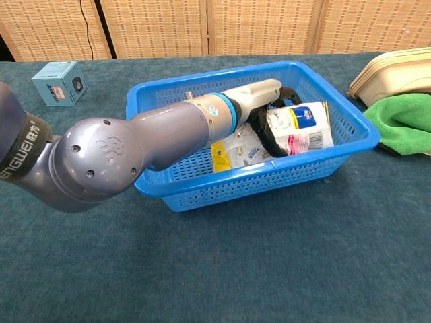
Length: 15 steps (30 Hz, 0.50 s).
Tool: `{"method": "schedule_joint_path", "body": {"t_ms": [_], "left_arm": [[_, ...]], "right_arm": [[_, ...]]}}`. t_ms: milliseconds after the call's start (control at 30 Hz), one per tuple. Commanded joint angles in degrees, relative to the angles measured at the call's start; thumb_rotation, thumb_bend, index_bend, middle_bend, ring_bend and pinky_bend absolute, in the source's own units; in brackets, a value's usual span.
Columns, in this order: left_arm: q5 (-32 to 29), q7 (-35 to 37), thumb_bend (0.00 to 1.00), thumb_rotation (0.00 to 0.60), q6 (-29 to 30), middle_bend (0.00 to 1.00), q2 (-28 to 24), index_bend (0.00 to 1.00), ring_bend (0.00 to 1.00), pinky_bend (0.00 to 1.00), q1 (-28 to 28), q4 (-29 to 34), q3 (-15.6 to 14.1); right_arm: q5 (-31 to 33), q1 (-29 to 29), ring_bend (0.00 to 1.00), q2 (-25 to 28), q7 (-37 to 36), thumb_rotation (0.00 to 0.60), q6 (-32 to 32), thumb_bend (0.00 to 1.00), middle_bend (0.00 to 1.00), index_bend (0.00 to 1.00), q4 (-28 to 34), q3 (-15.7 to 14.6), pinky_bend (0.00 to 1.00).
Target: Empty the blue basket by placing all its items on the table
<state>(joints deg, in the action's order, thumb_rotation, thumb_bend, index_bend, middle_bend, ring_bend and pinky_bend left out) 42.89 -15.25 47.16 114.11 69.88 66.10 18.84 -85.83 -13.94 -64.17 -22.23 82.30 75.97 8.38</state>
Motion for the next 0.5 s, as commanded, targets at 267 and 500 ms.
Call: {"method": "schedule_joint_path", "body": {"t_ms": [267, 500], "left_arm": [[11.6, 3.9, 0.64, 0.6, 10.4, 0.39, -14.4, 0.52, 0.44, 0.55, -7.3, 17.4, 3.9], [12.1, 2.8, 0.62, 0.6, 14.2, 0.39, -26.7, 0.52, 0.44, 0.55, -13.3, 20.3, 5.0]], "right_arm": [[-0.4, 0.0, 0.0, 0.0, 0.5, 0.6, 0.2, 0.0, 0.0, 0.0, 0.6, -0.2, 0.0], [-0.4, 0.1, 0.0, 0.2, 0.8, 0.6, 0.3, 0.0, 0.0, 0.0, 1.0, -0.2, 0.0]]}}
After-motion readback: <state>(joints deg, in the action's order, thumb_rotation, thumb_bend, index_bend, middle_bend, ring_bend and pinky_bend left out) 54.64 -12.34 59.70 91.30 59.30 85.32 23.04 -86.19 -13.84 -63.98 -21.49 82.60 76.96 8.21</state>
